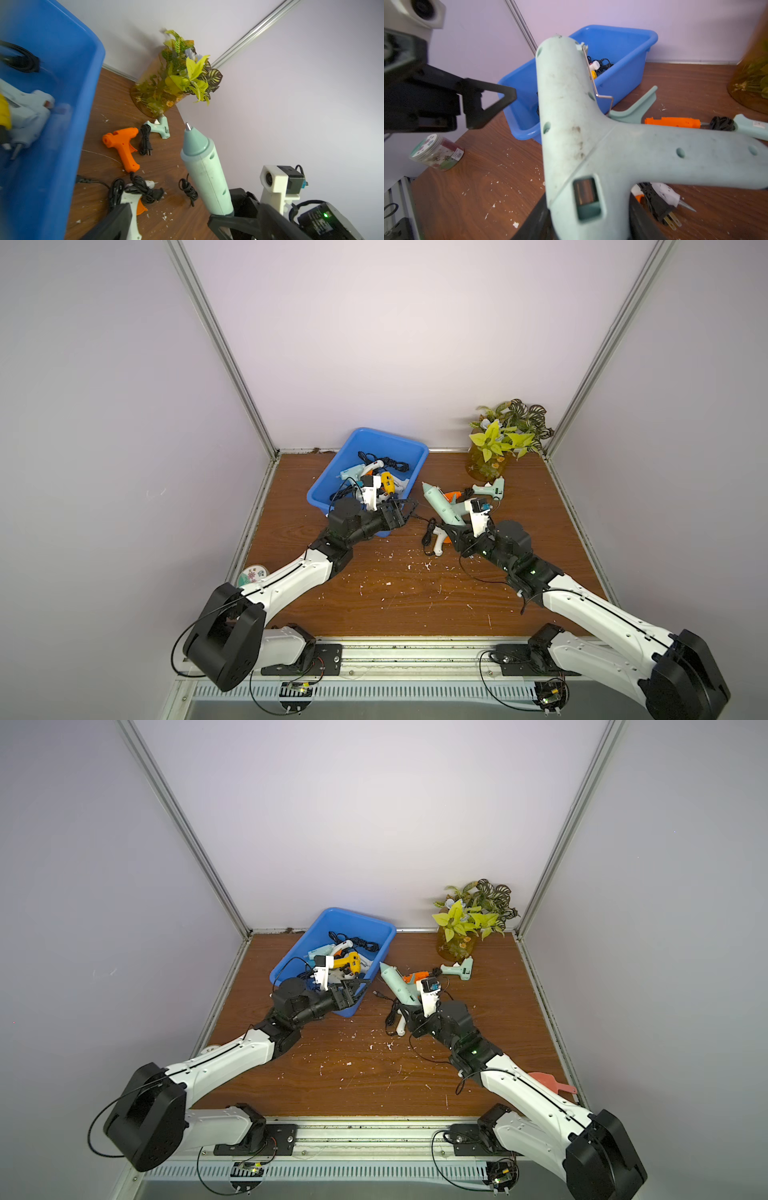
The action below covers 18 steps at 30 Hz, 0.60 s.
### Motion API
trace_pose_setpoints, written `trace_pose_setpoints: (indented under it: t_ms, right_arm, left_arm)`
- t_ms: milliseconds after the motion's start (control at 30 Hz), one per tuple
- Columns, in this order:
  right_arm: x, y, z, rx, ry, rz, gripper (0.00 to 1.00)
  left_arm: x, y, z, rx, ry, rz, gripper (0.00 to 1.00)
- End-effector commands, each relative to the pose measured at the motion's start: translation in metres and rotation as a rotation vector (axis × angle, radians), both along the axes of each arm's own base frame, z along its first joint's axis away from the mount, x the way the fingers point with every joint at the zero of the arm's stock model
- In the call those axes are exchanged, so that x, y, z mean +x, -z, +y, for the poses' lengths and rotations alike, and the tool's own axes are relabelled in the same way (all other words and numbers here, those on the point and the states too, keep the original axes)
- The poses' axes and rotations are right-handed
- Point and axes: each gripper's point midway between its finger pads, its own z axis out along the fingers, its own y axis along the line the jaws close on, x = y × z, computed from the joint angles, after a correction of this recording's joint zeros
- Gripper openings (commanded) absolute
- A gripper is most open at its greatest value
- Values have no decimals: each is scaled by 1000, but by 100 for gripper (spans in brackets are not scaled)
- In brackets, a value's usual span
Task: Put the hot melt glue gun into the storage box
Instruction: Pick up the hot melt adhesive gun from the center of the board.
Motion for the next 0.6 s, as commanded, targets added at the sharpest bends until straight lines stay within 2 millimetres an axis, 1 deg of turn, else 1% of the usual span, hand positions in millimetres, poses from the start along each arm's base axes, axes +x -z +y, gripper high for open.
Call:
trace_pose_setpoints:
  t_ms: [0,133,333,433,567]
  right_arm:
    - [11,-59,1,143,66,-187,8]
    - [10,-61,10,136,59,-197,8]
    - [7,-57,26,91,45,-200,8]
    - [5,-56,34,81,32,-206,8]
    - [3,-56,43,66,22,-213,9]
  left_arm:
    - [-7,-37,-21,-114,70,-73,99]
    - [-8,-35,-39,-137,122,-64,99]
    - [-11,-39,-65,-169,199,-64,98]
    - [-10,-38,-72,-179,215,-59,92]
    - [-8,-32,-75,-194,224,-39,80]
